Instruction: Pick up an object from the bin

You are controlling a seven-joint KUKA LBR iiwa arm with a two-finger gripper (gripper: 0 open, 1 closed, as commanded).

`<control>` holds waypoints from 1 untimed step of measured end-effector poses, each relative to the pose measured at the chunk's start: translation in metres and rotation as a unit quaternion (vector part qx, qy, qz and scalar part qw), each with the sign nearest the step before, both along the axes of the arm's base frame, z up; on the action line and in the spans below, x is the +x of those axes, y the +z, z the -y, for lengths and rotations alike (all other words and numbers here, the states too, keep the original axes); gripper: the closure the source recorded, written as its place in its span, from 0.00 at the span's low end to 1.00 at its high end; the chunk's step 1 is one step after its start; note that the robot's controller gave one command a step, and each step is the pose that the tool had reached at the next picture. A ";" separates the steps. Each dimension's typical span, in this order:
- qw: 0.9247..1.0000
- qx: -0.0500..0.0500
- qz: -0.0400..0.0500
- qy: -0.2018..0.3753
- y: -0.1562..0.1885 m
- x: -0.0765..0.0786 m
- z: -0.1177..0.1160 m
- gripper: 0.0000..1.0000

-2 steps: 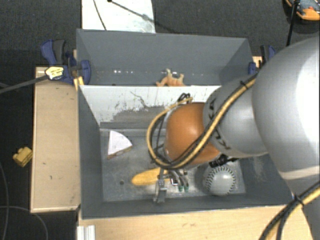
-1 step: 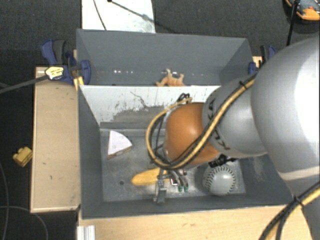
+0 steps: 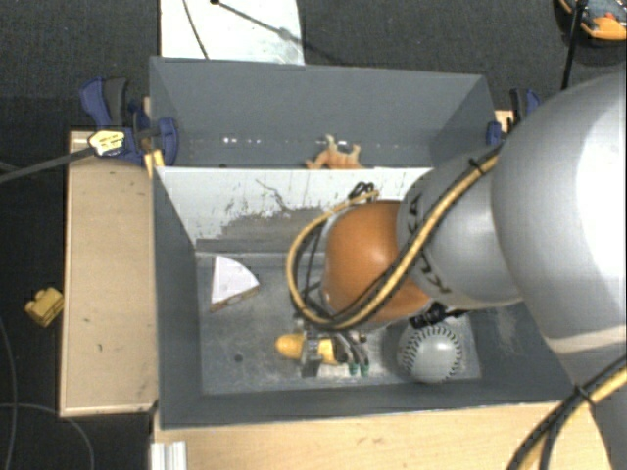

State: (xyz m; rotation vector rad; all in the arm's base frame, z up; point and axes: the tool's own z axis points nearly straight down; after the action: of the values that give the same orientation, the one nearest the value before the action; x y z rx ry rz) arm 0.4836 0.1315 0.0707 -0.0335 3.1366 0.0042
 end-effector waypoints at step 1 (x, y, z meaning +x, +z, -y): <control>1.000 0.000 0.000 -0.001 0.000 0.000 0.000 1.00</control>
Offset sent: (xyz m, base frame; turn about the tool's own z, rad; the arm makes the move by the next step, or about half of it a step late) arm 0.0000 0.0000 0.0289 0.0000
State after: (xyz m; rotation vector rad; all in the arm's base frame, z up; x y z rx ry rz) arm 0.4836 0.1315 0.0707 -0.0310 3.1367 0.0045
